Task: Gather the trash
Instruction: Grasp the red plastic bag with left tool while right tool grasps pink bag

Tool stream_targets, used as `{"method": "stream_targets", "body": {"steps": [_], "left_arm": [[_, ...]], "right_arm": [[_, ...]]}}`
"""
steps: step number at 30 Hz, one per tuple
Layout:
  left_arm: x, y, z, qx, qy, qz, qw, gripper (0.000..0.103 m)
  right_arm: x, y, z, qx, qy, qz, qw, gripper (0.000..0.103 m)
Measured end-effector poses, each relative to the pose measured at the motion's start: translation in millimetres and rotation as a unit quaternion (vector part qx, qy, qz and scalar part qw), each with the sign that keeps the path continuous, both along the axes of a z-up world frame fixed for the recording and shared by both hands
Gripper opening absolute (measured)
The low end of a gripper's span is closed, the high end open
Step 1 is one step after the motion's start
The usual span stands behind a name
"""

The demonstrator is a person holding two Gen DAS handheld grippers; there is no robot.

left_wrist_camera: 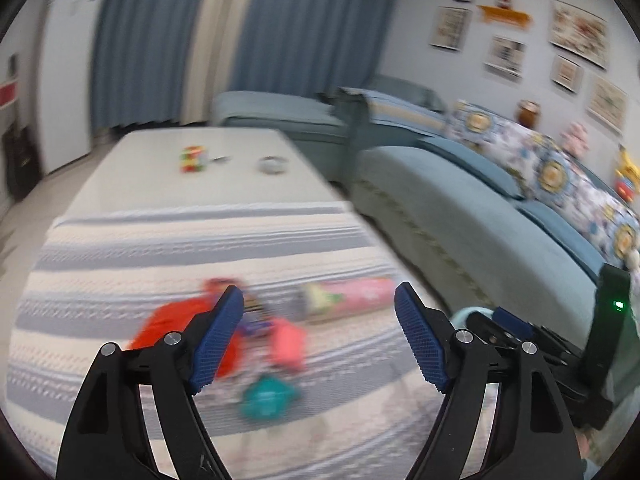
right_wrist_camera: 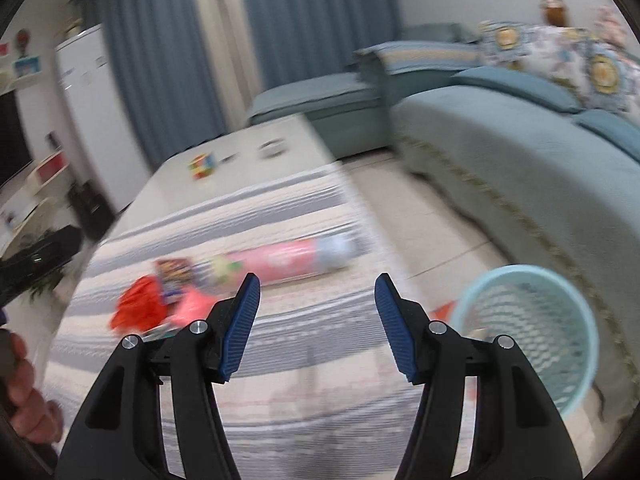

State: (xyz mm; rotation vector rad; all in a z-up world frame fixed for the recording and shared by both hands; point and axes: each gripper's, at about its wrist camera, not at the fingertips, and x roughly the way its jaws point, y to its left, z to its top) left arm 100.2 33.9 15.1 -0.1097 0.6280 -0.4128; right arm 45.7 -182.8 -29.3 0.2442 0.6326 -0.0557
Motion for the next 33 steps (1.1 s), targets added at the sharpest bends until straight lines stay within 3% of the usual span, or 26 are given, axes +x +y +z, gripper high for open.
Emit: {"method": "stream_targets", "body": {"steps": [4, 9, 14, 23, 26, 29, 32, 33], "left_arm": [[28.3, 47.7, -34.3, -0.009, 0.052, 0.057, 0.9970, 0.076], [60.6, 72.0, -80.2, -0.023, 0.117, 0.066, 0.9906, 0.076], [83.3, 74.0, -102.6, -0.024, 0.131, 0.067, 0.9888, 0.080], [97.7, 68.4, -129.9, -0.028, 0.134, 0.063, 0.9886, 0.078], [98.7, 67.7, -132.9, -0.032, 0.133, 0.063, 0.9886, 0.072], [98.9, 68.7, -135.0, -0.027, 0.133, 0.065, 0.9886, 0.059], [93.6, 66.4, -133.0, -0.024, 0.127, 0.054, 0.9901, 0.033], [90.6, 65.9, -132.9, -0.018, 0.124, 0.056, 0.9905, 0.031]], "right_arm": [[38.0, 50.7, -26.5, 0.010, 0.042, 0.077, 0.996, 0.056], [70.3, 90.4, -58.6, 0.012, 0.079, 0.113, 0.990, 0.056], [94.7, 92.2, -76.0, 0.057, 0.096, 0.107, 0.988, 0.056], [124.1, 100.2, -96.2, 0.091, 0.112, 0.115, 0.983, 0.056], [127.6, 98.4, -98.5, 0.103, 0.115, 0.115, 0.981, 0.056], [125.4, 97.3, -98.6, 0.094, 0.115, 0.102, 0.984, 0.043], [120.4, 95.9, -98.1, 0.085, 0.115, 0.101, 0.985, 0.037], [117.1, 96.5, -96.4, 0.075, 0.113, 0.100, 0.986, 0.036]]}}
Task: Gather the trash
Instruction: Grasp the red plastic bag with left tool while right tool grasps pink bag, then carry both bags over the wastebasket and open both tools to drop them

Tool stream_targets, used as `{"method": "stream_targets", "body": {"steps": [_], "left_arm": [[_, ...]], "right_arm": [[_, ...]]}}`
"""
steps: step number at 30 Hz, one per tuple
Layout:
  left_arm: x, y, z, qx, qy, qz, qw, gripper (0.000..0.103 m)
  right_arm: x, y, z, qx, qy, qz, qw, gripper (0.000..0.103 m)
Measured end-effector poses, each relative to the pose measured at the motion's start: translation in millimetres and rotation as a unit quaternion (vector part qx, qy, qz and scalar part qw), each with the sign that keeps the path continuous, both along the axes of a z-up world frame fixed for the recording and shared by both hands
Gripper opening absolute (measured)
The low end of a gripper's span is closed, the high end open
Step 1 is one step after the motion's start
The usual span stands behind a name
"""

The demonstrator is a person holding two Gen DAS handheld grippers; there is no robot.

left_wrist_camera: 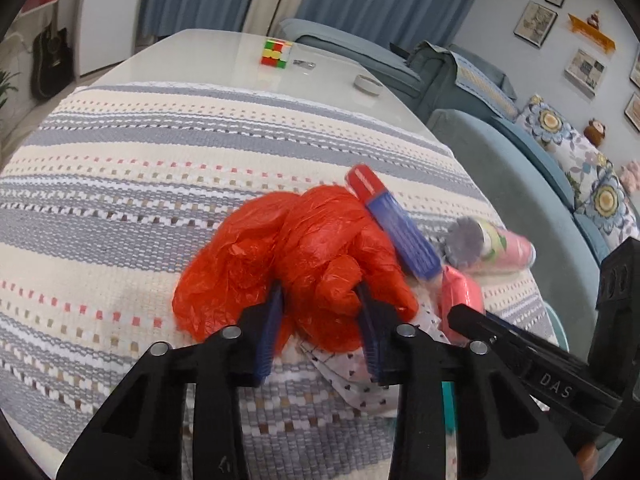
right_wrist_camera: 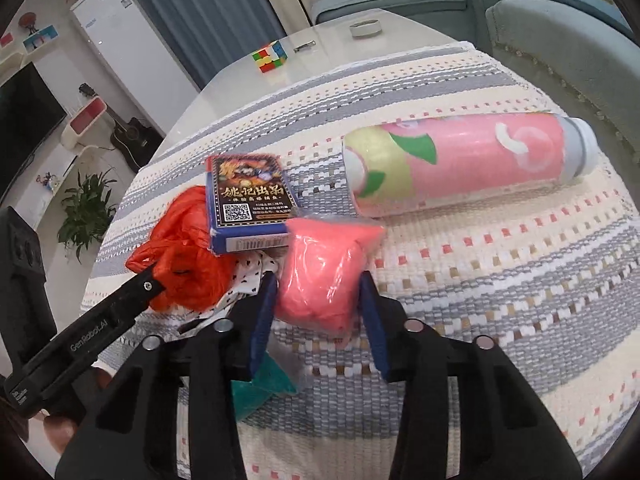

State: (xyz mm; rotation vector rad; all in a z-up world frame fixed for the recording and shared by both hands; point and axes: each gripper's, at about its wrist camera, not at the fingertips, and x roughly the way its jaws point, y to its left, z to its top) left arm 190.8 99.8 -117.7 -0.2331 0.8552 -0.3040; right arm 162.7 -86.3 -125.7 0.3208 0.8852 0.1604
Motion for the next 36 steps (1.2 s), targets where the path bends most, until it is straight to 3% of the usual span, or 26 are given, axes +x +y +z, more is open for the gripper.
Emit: {"method": "stream_targets", "body": {"steps": [5, 11, 17, 23, 29, 36], "left_arm": [[-19.9, -1.1, 16.4, 0.004, -0.025, -0.005, 0.9997, 0.026], [-51.8, -20.1, 65.2, 0.001, -0.077, -0.037, 0.9964, 0.026], [-84.8, -81.3, 121.4, 0.003, -0.130, -0.102, 0.9863, 0.026], [-116.5, -152.2, 140.9, 0.014, -0.152, -0.166, 0.9743, 0.026], [-144.1, -227.7, 139.7, 0.040, -0.159, -0.231, 0.9591, 0.026], [-145.0, -306.5, 111.9, 0.054, -0.118, -0.288, 0.9488, 0.026]], "right_arm": [[-25.4, -11.6, 15.5, -0.019, -0.026, -0.004, 0.999, 0.034], [-58.6, -46.5, 57.2, -0.028, -0.068, -0.029, 0.997, 0.034], [-99.1, -102.8, 98.9, -0.045, -0.104, -0.075, 0.991, 0.034], [-146.9, -170.7, 124.7, -0.082, -0.119, -0.133, 0.980, 0.034], [-181.1, -232.2, 119.2, -0.093, -0.104, -0.188, 0.972, 0.034], [-201.9, -306.7, 63.6, -0.057, -0.036, -0.262, 0.963, 0.034]]}}
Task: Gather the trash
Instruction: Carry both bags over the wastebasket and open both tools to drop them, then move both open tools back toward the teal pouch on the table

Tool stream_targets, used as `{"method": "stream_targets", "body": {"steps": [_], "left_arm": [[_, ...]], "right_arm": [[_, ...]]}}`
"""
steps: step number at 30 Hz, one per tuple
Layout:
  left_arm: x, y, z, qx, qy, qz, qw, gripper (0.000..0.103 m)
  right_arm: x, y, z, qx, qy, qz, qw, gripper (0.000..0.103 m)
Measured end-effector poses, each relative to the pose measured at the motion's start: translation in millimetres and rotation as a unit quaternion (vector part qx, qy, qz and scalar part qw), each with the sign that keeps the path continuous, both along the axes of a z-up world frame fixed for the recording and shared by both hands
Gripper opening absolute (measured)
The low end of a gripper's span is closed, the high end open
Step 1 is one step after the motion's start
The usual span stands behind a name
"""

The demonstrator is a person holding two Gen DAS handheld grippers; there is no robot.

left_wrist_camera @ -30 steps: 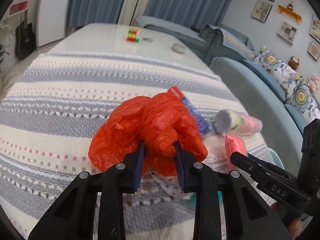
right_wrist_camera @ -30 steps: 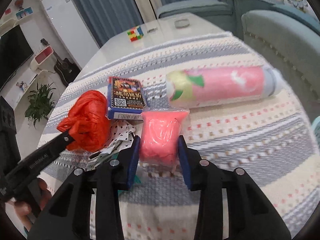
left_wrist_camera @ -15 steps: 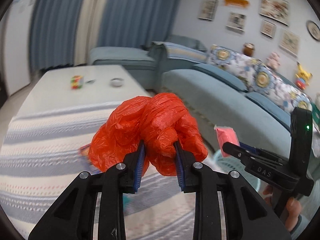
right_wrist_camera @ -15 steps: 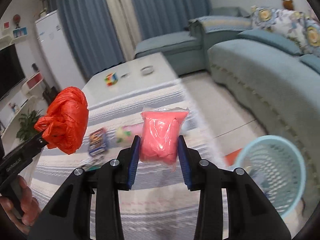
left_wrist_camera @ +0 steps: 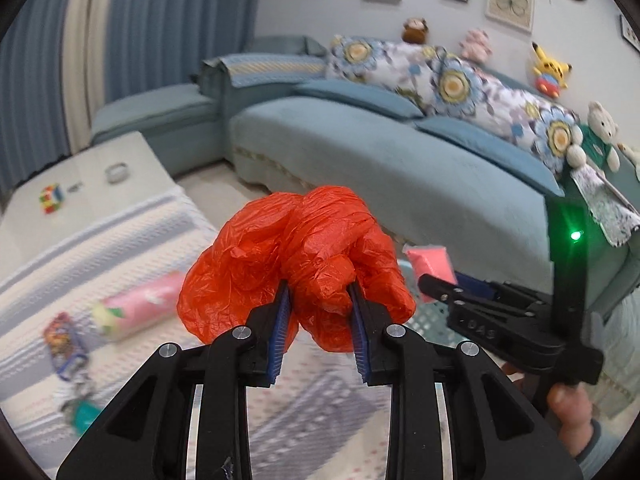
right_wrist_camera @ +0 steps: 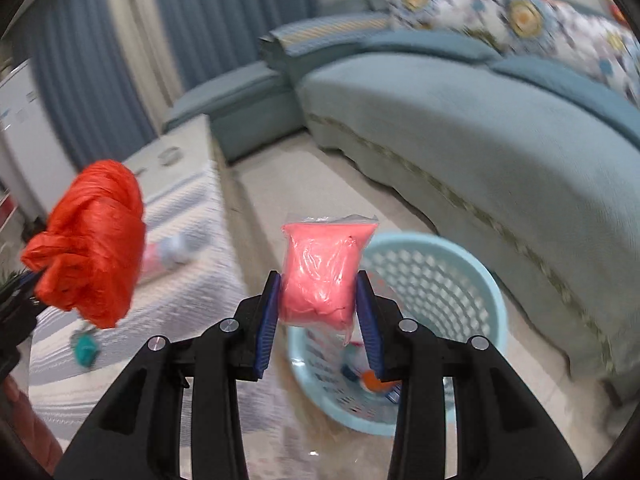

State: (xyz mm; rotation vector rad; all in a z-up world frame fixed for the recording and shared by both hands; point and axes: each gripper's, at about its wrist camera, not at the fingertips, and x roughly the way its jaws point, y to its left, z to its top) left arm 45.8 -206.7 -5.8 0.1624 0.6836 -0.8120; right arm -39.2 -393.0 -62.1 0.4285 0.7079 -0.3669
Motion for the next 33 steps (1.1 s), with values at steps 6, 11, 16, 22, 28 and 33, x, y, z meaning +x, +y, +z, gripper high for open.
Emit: {"method": "stream_targets", "body": {"steps": [6, 11, 16, 22, 28, 33], "left_arm": [[1.7, -47.4, -33.4, 0.031, 0.034, -0.028, 0.9985, 0.026], [-0.4, -67.1, -52.4, 0.049, 0.047, -0.039, 0.9969, 0.028], [4.1, -78.5, -63.1, 0.057, 0.059, -0.041, 0.9958, 0.039], [2.8, -76.7, -64.5, 0.055, 0.062, -0.034, 0.9960, 0.064], [3.4, -63.0, -60.9, 0.050, 0.062, -0.024, 0.9966, 0.068], [7.4, -43.1, -54.5, 0.037, 0.064, -0.010, 0.9972, 0.068]], "right_arm": [[-6.6, -34.4, -29.7, 0.044, 0.029, -0.035, 0.998, 0.034], [-8.9, -50.2, -45.3, 0.064, 0.044, -0.048, 0.996, 0.035], [-10.9, -58.8, -51.7, 0.080, 0.047, -0.057, 0.994, 0.035], [-10.9, -60.1, -54.0, 0.085, 0.051, -0.054, 0.994, 0.038], [-11.5, -55.6, -50.9, 0.084, 0.042, -0.047, 0.994, 0.038], [-8.7, -44.4, -44.2, 0.070, 0.034, -0.028, 0.997, 0.038]]}}
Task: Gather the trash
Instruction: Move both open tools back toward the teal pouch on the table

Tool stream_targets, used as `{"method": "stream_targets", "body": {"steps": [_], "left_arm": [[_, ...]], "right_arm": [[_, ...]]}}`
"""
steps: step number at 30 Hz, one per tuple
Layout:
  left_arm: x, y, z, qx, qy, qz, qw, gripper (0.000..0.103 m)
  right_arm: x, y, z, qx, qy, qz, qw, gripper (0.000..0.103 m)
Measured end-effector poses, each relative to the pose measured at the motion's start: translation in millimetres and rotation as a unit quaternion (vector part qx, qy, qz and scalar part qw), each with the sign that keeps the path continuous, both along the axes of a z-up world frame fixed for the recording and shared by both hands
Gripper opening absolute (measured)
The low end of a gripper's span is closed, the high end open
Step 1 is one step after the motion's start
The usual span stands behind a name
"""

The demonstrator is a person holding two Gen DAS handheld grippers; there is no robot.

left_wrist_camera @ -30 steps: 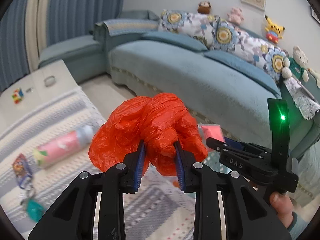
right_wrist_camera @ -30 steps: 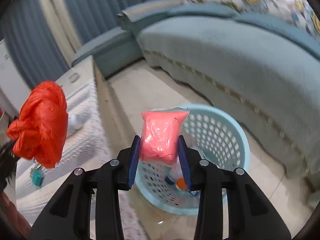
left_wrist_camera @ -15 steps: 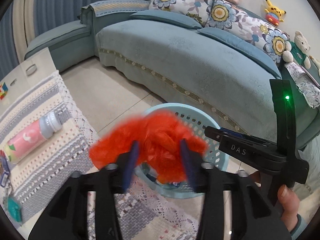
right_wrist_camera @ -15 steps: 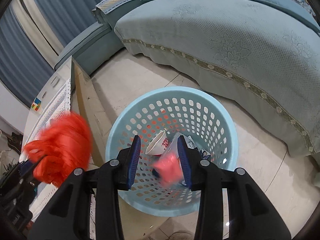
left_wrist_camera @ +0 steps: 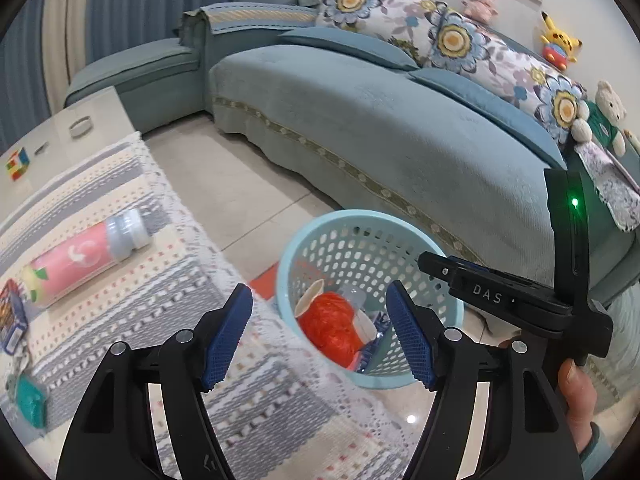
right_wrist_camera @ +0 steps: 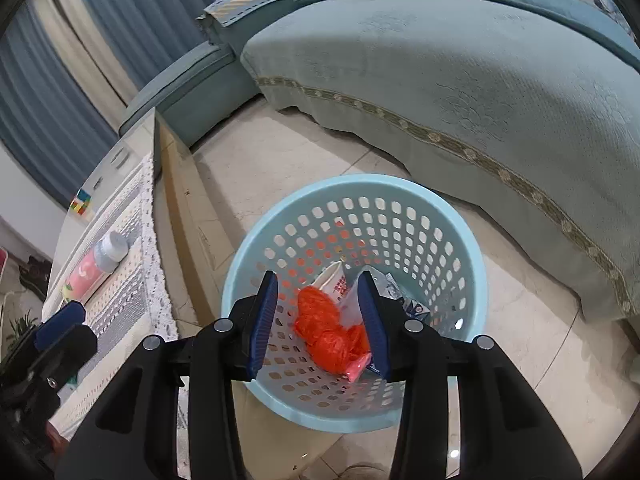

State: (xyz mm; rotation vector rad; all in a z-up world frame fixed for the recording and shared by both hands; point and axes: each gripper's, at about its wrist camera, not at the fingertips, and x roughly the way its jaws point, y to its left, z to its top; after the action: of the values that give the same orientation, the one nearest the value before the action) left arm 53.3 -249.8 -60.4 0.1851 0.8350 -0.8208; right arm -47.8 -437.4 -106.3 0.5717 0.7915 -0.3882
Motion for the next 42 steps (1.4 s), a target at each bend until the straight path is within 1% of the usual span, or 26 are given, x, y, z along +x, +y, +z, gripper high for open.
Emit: {"method": "stream_targets", "body": {"steps": [2, 7, 11, 14, 18, 21, 23, 25, 27, 29, 33, 36, 38, 39, 40, 42], "left_arm": [[-0.2, 9.9, 5.4, -0.004, -0.002, 0.007, 1.0000, 0.068], [-4.8, 53.3, 33.3, -0.021, -0.028, 0.033, 0.9989, 0.068], [-4.4, 91.9, 46.1, -0.016, -0.049, 0.063, 0.9967, 0.068], [-0.4, 132.9, 51.5, -0.013, -0.062, 0.100, 0.9930, 0.068], [7.6, 199.8, 46.8, -0.009, -0.061, 0.157, 0.9856, 0.068], [14.9, 242.4, 36.9, -0.012, -0.047, 0.195, 0.9797, 0.068], [22.0, 268.7, 29.2, -0.016, -0.035, 0.218, 0.9752, 0.066], [30.4, 297.7, 19.1, -0.020, -0.020, 0.246, 0.9690, 0.064], [35.1, 318.7, 11.1, -0.022, -0.010, 0.262, 0.9648, 0.061], [37.2, 338.7, 4.0, -0.031, 0.002, 0.276, 0.9606, 0.060], [34.1, 364.6, -5.4, -0.046, 0.013, 0.288, 0.9565, 0.060], [34.2, 378.1, -10.2, -0.055, 0.016, 0.292, 0.9547, 0.058], [34.4, 385.4, -12.5, -0.065, 0.021, 0.296, 0.9529, 0.057], [34.2, 388.5, -14.2, -0.070, 0.023, 0.298, 0.9519, 0.057], [35.3, 391.9, -15.2, -0.075, 0.025, 0.299, 0.9510, 0.057], [37.1, 396.2, -17.8, -0.080, 0.027, 0.300, 0.9501, 0.057]], "right_arm": [[0.0, 6.8, 5.3, -0.012, -0.011, 0.009, 1.000, 0.038], [-0.4, 30.8, 24.3, -0.047, -0.048, 0.036, 0.997, 0.038], [5.6, 60.1, 36.8, -0.091, -0.060, 0.063, 0.992, 0.038], [11.9, 83.8, 41.2, -0.121, -0.061, 0.083, 0.987, 0.038], [18.0, 121.0, 45.8, -0.128, -0.079, 0.112, 0.982, 0.038], [26.9, 157.8, 49.1, -0.120, -0.089, 0.144, 0.978, 0.038], [34.4, 183.2, 49.7, -0.119, -0.088, 0.165, 0.975, 0.038], [41.7, 218.3, 49.0, -0.113, -0.089, 0.197, 0.970, 0.038], [50.3, 257.6, 45.2, -0.104, -0.088, 0.229, 0.964, 0.038], [59.2, 291.8, 39.3, -0.088, -0.087, 0.254, 0.959, 0.038], [78.6, 347.1, 25.5, -0.063, -0.072, 0.289, 0.953, 0.038], [90.0, 374.7, 19.0, -0.060, -0.059, 0.305, 0.949, 0.038], [102.2, 390.3, 12.1, -0.050, -0.043, 0.311, 0.948, 0.039], [106.6, 395.1, 9.2, -0.050, -0.036, 0.308, 0.949, 0.041], [110.4, 398.1, 5.6, -0.051, -0.026, 0.301, 0.952, 0.046], [118.3, 401.1, -1.6, -0.037, -0.012, 0.287, 0.957, 0.050]]}}
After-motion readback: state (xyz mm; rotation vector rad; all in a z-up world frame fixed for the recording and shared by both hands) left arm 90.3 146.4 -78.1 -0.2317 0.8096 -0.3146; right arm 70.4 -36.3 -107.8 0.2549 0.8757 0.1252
